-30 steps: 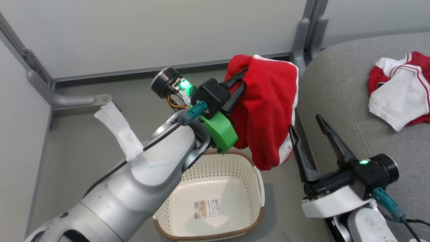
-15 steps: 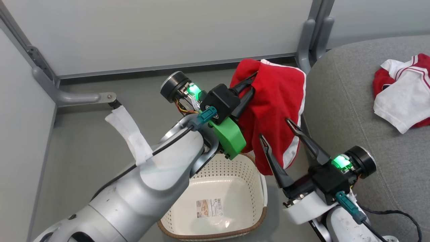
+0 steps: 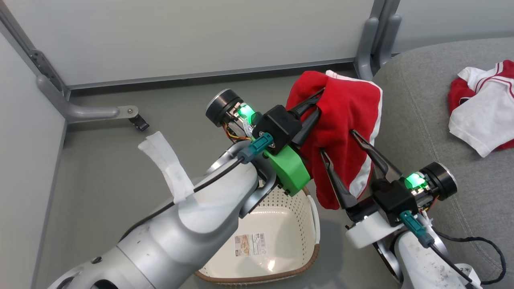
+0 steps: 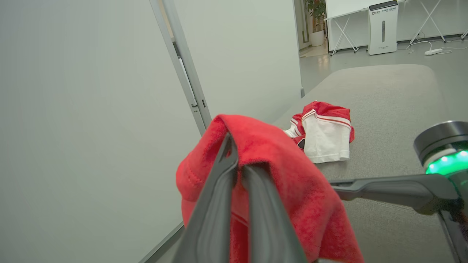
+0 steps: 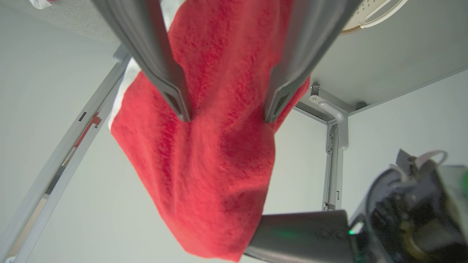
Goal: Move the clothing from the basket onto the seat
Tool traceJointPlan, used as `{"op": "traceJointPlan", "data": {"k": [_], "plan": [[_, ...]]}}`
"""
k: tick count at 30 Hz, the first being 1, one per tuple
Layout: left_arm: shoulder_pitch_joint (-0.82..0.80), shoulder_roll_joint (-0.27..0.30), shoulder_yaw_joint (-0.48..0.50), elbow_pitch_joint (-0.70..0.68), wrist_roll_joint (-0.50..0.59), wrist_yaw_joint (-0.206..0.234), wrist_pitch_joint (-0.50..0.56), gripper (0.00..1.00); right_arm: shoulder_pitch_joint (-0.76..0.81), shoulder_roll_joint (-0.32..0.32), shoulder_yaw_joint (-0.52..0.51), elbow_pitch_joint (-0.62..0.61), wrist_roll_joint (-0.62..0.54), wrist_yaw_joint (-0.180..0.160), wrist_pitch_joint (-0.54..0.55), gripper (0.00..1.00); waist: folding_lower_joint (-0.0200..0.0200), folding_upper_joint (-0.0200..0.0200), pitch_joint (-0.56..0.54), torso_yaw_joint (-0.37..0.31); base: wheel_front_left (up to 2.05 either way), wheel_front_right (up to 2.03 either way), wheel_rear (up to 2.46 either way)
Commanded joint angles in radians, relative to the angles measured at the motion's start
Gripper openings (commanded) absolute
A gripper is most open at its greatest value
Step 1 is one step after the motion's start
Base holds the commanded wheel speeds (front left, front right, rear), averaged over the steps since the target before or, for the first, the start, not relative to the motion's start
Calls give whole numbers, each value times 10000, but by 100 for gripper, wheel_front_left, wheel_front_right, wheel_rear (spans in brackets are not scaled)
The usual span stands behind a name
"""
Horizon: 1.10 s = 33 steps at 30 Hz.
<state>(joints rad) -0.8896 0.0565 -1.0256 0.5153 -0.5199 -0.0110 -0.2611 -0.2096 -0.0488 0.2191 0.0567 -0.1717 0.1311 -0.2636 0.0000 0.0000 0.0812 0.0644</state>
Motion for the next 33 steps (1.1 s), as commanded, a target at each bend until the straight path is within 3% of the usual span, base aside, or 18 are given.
{"op": "traceJointPlan", "data": {"k": [1, 22, 23, 24, 33], "plan": [[187, -23, -16, -135, -111, 64, 3, 0, -187, -32, -82, 99, 62, -7, -15, 100, 0, 0, 25, -6, 0, 0, 0], [-149, -65, -937, -1679, -945, 775, 91, 0, -1233, -32, -192, 1072, 1453, -7, -17, 100, 0, 0, 230, 30, 0, 0, 0], [-161, -65, -954, -1686, -973, 806, 87, 0, -1260, -30, -173, 1102, 1541, -7, -17, 40, 0, 0, 243, 32, 0, 0, 0], [-189, -65, -973, -1676, -999, 824, 82, 0, -1295, -32, -164, 1103, 1566, -7, -15, 0, 0, 0, 255, 34, 0, 0, 0], [-357, -64, -953, -1382, -1004, 853, 43, 0, -1236, -30, -89, 1090, 1818, -5, -17, 0, 0, 0, 290, -4, 0, 0, 0]]}}
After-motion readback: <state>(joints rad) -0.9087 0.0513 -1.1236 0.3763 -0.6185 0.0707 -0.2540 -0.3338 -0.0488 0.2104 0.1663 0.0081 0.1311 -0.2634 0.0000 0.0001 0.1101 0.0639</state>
